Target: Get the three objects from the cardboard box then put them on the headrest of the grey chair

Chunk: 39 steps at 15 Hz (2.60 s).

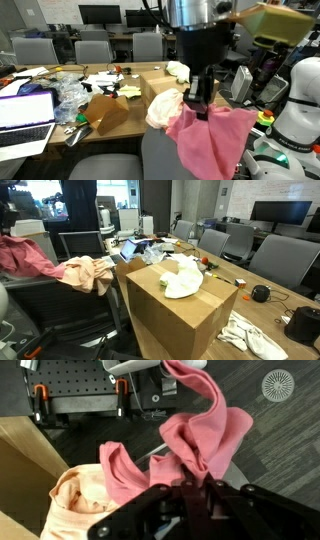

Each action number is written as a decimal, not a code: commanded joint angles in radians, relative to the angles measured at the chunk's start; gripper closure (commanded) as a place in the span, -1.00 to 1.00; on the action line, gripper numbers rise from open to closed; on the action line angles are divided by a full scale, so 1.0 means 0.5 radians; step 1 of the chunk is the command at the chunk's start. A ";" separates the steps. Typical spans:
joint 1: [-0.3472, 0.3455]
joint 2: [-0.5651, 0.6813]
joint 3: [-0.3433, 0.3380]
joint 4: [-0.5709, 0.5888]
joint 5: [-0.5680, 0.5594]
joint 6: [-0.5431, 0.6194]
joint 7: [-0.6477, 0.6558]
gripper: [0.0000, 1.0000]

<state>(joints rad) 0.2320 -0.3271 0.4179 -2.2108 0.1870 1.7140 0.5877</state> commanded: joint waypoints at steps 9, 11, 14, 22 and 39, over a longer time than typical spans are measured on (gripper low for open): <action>0.198 -0.021 0.131 -0.351 0.175 0.409 0.372 0.95; 0.196 0.000 0.129 -0.336 0.163 0.429 0.415 0.95; 0.178 0.018 0.113 -0.309 0.154 0.495 0.485 0.95; 0.136 0.037 0.077 -0.343 0.115 0.664 0.668 0.95; 0.101 0.152 -0.012 -0.551 0.036 0.729 1.088 0.95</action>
<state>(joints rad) 0.2818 -0.2459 0.4238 -2.4768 0.2088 2.0511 1.0932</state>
